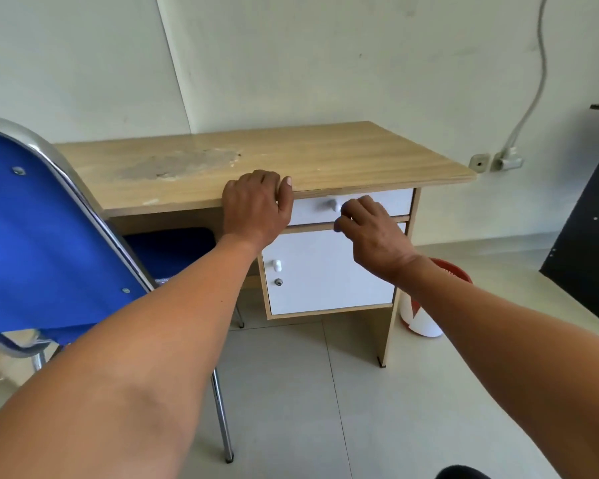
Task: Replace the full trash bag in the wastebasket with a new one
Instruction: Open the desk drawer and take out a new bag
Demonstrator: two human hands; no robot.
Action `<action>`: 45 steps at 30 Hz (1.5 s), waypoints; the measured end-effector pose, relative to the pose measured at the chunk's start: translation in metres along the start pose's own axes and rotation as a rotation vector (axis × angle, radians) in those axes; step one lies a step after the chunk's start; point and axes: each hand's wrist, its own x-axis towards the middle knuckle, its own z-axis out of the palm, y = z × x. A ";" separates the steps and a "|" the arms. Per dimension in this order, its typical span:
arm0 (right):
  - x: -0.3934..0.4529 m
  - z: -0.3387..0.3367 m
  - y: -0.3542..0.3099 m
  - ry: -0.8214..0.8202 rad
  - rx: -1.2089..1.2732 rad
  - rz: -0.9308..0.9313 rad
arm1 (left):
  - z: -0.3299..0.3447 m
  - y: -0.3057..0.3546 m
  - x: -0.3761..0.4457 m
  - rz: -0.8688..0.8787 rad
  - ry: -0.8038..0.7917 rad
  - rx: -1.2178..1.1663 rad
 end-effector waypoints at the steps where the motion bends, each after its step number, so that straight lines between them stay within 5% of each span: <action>1: -0.006 0.008 -0.005 -0.092 0.024 0.026 | 0.003 0.000 0.001 -0.007 0.018 -0.002; 4: 0.000 0.017 -0.014 -0.345 0.128 0.440 | 0.007 0.000 -0.001 -0.007 0.093 -0.010; 7: 0.032 0.032 -0.011 -0.368 0.217 0.879 | 0.012 -0.003 -0.001 -0.005 0.096 -0.007; 9: 0.051 0.042 -0.005 -0.359 0.263 0.984 | 0.012 -0.001 -0.001 -0.003 0.089 -0.004; 35: 0.026 -0.012 -0.020 -0.460 0.033 0.741 | 0.000 -0.008 0.003 0.008 -0.076 -0.167; 45: -0.001 -0.040 -0.025 -0.467 -0.009 0.603 | -0.020 -0.019 -0.011 0.311 -0.177 -0.328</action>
